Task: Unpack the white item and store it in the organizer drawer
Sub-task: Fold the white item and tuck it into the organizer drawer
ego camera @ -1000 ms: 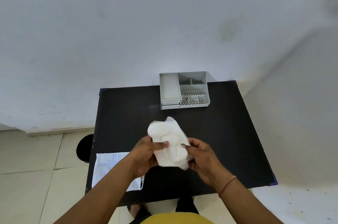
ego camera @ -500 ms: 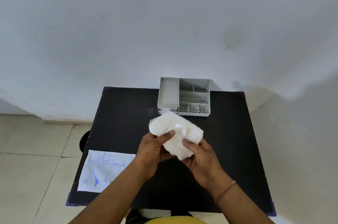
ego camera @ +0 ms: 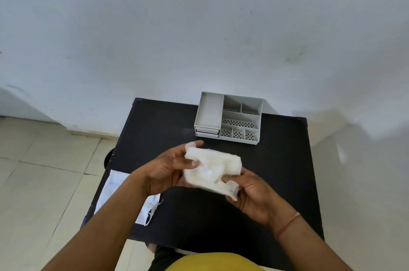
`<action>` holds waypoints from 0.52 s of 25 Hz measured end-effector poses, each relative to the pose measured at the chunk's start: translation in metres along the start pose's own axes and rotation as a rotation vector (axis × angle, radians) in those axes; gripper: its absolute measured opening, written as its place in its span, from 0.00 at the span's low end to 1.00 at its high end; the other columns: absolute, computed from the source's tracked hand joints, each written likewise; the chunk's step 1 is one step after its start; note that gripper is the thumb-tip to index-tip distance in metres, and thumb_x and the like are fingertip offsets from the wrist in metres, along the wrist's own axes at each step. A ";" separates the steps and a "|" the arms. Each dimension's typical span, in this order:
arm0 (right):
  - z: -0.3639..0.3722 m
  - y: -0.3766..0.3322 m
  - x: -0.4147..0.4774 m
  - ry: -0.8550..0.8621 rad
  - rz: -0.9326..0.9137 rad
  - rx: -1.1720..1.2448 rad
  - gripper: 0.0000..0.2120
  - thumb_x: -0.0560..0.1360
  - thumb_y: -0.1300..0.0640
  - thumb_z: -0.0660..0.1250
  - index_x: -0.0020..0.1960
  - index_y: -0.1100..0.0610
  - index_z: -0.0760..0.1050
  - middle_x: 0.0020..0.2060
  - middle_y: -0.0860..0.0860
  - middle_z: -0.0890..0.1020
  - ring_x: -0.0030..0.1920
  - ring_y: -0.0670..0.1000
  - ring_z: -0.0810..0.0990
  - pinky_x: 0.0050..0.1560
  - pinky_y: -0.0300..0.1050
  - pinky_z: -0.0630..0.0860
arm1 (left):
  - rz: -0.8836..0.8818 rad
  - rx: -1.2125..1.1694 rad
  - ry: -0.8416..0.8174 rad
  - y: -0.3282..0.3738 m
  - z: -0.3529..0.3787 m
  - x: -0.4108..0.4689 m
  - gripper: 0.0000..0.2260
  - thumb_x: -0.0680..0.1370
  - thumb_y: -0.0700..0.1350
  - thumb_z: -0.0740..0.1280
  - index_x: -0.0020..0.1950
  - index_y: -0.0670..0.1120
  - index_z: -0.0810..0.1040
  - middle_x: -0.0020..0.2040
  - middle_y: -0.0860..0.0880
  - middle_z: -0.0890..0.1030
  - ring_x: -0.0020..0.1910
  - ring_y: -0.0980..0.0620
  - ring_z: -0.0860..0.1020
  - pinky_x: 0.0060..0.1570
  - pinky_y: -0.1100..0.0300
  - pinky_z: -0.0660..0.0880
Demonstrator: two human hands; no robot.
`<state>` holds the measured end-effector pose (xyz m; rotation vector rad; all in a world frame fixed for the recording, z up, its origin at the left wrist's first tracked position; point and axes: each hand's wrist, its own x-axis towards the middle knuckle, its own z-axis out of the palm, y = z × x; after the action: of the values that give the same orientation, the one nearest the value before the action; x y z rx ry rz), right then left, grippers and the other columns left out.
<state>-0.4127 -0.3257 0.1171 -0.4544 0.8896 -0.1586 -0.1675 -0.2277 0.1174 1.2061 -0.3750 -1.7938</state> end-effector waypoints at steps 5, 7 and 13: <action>-0.009 -0.006 0.008 0.004 0.007 -0.101 0.19 0.78 0.69 0.68 0.67 0.58 0.79 0.60 0.63 0.86 0.52 0.61 0.86 0.36 0.47 0.85 | -0.062 0.145 0.192 -0.002 0.005 0.014 0.20 0.77 0.37 0.76 0.69 0.47 0.83 0.66 0.41 0.85 0.64 0.39 0.85 0.60 0.38 0.84; -0.014 -0.010 0.009 -0.043 0.010 -0.095 0.21 0.77 0.69 0.69 0.69 0.58 0.78 0.61 0.63 0.86 0.53 0.60 0.86 0.40 0.48 0.86 | -0.063 0.127 0.245 -0.007 0.007 0.017 0.18 0.77 0.35 0.75 0.66 0.45 0.84 0.63 0.41 0.87 0.63 0.38 0.86 0.58 0.38 0.84; -0.022 -0.028 0.011 -0.170 -0.052 -0.202 0.33 0.73 0.73 0.74 0.71 0.48 0.76 0.65 0.57 0.84 0.64 0.62 0.84 0.50 0.54 0.87 | -0.021 0.080 0.251 -0.013 0.010 0.017 0.21 0.75 0.32 0.75 0.66 0.48 0.84 0.64 0.43 0.86 0.64 0.36 0.84 0.51 0.41 0.86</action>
<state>-0.4215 -0.3613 0.1098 -0.6693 0.7303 -0.0766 -0.1843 -0.2366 0.1035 1.4766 -0.2913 -1.6330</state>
